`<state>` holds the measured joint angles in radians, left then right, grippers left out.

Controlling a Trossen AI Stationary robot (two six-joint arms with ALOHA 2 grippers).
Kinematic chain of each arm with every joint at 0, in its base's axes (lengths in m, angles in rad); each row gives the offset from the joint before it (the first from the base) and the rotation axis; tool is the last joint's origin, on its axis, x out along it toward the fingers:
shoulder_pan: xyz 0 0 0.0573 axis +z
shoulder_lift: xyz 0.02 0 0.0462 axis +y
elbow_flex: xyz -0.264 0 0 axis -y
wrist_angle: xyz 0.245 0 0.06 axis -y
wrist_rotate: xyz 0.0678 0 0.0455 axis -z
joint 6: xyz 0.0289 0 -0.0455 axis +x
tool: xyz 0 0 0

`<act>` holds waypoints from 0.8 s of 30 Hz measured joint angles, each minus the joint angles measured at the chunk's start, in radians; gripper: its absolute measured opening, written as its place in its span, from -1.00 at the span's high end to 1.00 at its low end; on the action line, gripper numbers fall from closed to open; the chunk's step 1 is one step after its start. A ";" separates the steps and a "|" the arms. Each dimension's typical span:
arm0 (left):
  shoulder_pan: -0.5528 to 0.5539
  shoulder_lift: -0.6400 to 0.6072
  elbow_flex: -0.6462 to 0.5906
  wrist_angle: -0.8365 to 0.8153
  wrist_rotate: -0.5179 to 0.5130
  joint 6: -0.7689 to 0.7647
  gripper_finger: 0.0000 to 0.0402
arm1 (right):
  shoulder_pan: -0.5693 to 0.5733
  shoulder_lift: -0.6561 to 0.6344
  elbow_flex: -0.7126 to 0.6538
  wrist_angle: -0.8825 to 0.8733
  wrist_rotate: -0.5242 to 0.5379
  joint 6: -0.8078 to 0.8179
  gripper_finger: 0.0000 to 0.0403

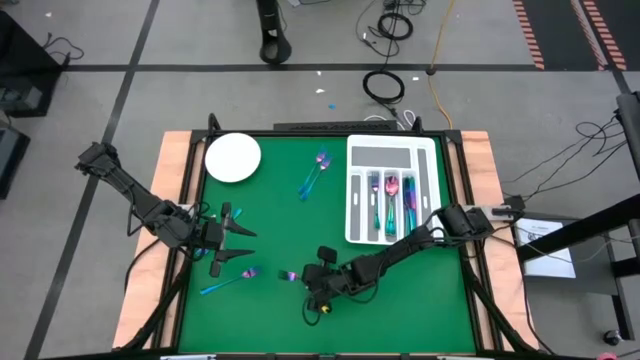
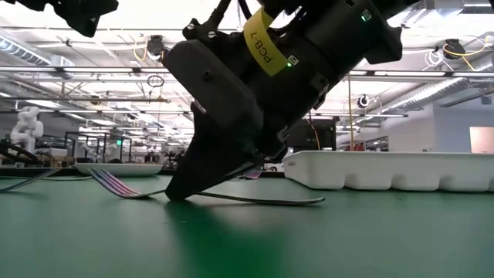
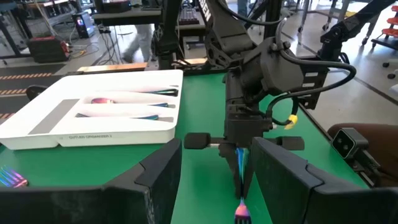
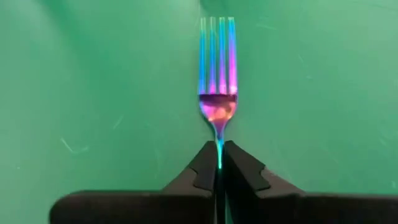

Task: Sort silverware
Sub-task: Put the blue fork into the white cutlery tray

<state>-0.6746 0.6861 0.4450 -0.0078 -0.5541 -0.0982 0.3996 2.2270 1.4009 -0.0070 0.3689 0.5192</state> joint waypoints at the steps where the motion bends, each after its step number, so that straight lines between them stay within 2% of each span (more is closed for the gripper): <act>1: 0.000 0.000 0.000 0.000 0.000 0.000 0.01 | -0.001 -0.004 0.005 -0.002 -0.001 -0.001 0.95; 7: 0.000 0.000 0.000 -0.001 0.000 0.000 0.01 | -0.020 -0.058 0.066 -0.069 -0.006 0.016 0.98; 10: 0.000 0.000 0.000 -0.001 0.000 0.000 0.01 | -0.030 -0.129 0.076 -0.141 0.051 0.039 0.98; 14: 0.000 0.000 0.000 -0.001 0.000 0.000 0.01 | -0.047 -0.240 0.075 -0.364 0.155 0.112 0.99; 19: 0.000 0.000 0.000 0.000 0.000 -0.001 0.01 | -0.088 -0.380 0.075 -0.745 0.260 0.353 0.99; 24: 0.000 0.000 0.000 0.000 0.000 -0.002 0.01 | -0.165 -0.477 0.019 -1.038 0.283 0.672 1.00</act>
<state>-0.6744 0.6861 0.4450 -0.0074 -0.5541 -0.0998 0.2350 1.7505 1.4201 -1.0450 0.6514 1.1910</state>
